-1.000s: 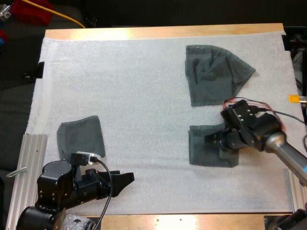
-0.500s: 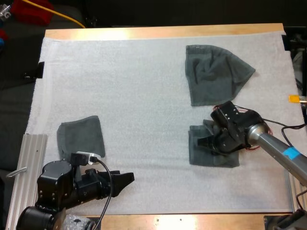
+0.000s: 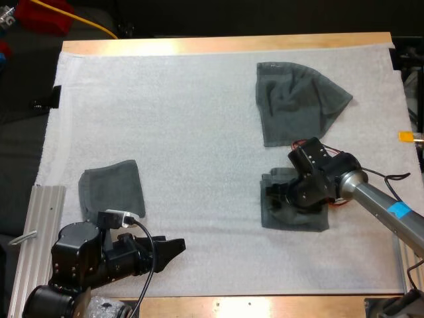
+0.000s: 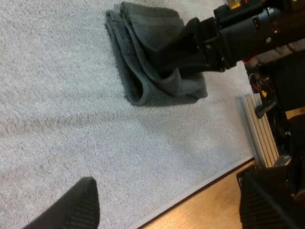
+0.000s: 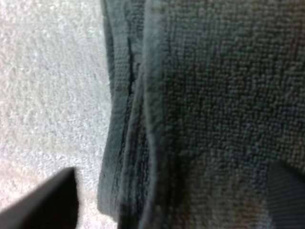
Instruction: Pick towel from pile, fold and stack
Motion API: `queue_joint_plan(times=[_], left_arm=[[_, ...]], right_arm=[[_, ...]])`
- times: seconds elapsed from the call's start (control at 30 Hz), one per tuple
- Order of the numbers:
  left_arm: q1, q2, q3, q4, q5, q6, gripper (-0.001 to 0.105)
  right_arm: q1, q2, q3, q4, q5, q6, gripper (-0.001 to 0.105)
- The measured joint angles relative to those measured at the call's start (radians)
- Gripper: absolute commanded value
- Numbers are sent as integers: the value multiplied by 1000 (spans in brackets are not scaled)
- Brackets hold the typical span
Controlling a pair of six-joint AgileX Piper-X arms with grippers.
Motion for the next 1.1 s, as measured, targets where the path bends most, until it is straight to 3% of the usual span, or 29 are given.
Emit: queue_joint_plan(times=[0.17, 0.3, 0.5, 0.73, 0.9, 1.1], left_arm=[[0, 0, 0, 0, 0, 0, 60], [0, 0, 0, 0, 0, 0, 60], [0, 0, 0, 0, 0, 0, 60], [0, 0, 0, 0, 0, 0, 60], [0, 0, 0, 0, 0, 0, 60], [0, 0, 0, 0, 0, 0, 60]], right_arm=[[0, 0, 0, -27, -77, 0, 74], [9, 0, 0, -78, -194, 3, 74], [60, 28, 13, -106, -190, 99, 74], [71, 43, 27, -127, -189, 103, 74], [71, -65, 27, -143, -136, 84, 74], [71, -257, 27, -98, 46, 52, 74]])
